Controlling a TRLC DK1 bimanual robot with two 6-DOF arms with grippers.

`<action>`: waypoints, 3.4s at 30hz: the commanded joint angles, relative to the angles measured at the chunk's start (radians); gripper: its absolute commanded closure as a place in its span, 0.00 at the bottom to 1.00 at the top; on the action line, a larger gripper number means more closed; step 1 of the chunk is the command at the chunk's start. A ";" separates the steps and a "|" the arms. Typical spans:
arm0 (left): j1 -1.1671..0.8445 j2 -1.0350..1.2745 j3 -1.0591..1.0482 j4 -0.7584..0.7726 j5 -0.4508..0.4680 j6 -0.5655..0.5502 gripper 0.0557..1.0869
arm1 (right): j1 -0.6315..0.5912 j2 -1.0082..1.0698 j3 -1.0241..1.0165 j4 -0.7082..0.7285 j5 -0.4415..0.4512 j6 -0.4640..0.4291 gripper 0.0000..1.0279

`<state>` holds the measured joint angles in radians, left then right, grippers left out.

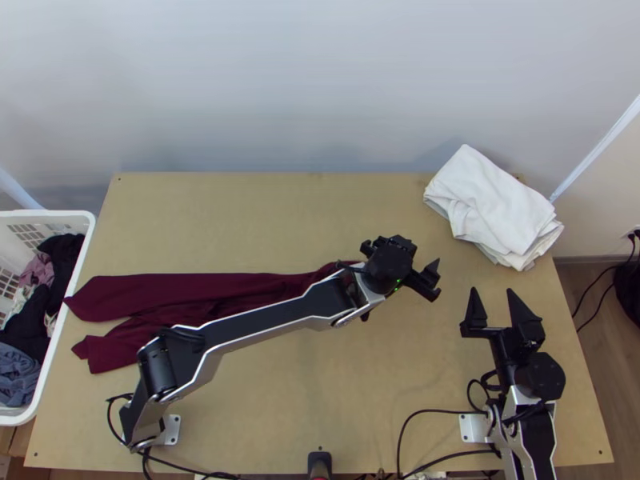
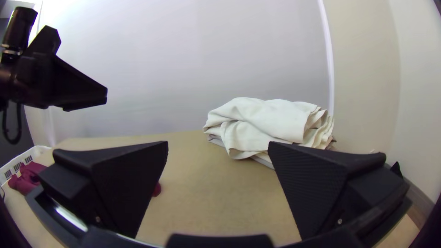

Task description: Fold the t-shirt

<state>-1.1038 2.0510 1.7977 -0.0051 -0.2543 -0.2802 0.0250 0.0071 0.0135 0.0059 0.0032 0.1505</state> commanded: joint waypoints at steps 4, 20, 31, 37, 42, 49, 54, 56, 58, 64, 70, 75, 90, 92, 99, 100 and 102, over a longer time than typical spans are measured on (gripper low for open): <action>0.062 -0.181 0.008 -0.084 0.109 -0.089 0.04 | -0.002 -0.009 -0.004 -0.020 0.009 0.015 0.04; 0.331 -0.407 -0.069 -0.404 0.150 0.027 0.04 | -0.002 -0.009 -0.004 -0.020 0.009 0.015 0.04; 0.654 -0.552 -0.106 -0.808 0.365 0.108 0.05 | -0.002 -0.009 -0.004 -0.020 0.009 0.015 0.04; 0.911 -0.634 -0.232 -0.862 0.368 0.190 0.05 | -0.002 -0.009 -0.004 -0.020 0.009 0.015 0.04; 1.133 -0.690 -0.362 -0.874 0.402 0.268 0.05 | 0.058 -0.009 -0.004 -0.020 0.009 0.072 0.04; 1.363 -0.744 -0.531 -0.851 0.521 0.389 0.05 | 0.075 -0.009 -0.004 -0.020 0.009 0.067 0.04; 1.470 -0.759 -0.624 -0.796 0.586 0.426 0.05 | 0.108 -0.009 -0.004 -0.023 0.011 0.067 0.04; 1.501 -0.775 -0.661 -0.794 0.609 0.447 0.05 | 0.118 -0.010 -0.004 -0.020 0.011 0.060 0.04; 1.526 -0.796 -0.695 -0.793 0.629 0.470 0.05 | 0.118 -0.010 -0.004 -0.011 0.011 0.054 0.04; 1.589 -0.838 -0.730 -0.794 0.661 0.509 0.05 | 0.124 0.017 0.036 -0.020 0.000 0.038 0.04; 1.596 -0.847 -0.753 -0.793 0.679 0.530 0.05 | 0.202 0.372 0.264 -0.047 -0.005 0.049 0.04; 1.581 -0.854 -0.765 -0.768 0.714 0.501 0.05 | 0.276 0.706 0.609 -0.228 0.000 0.155 0.04; 1.587 -0.891 -0.814 -0.713 0.721 0.469 0.05 | 0.477 1.335 1.204 -0.570 -0.014 0.794 0.09; 1.596 -0.897 -0.816 -0.713 0.721 0.467 0.05 | 0.503 1.386 1.241 -0.581 -0.037 0.848 0.08; 1.599 -0.911 -0.817 -0.713 0.721 0.463 0.05 | 0.572 1.607 1.408 -0.672 -0.232 1.006 0.09; 1.599 -0.911 -0.817 -0.713 0.721 0.463 0.05 | 0.584 1.644 1.428 -0.689 -0.255 1.014 0.10; 1.599 -0.913 -0.816 -0.713 0.721 0.463 0.05 | 0.598 1.706 1.451 -0.701 -0.307 1.034 0.10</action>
<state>0.4892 1.1561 0.9985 -0.7227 0.4561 0.1940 0.6010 1.6287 1.4212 -0.6655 -0.2581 1.1213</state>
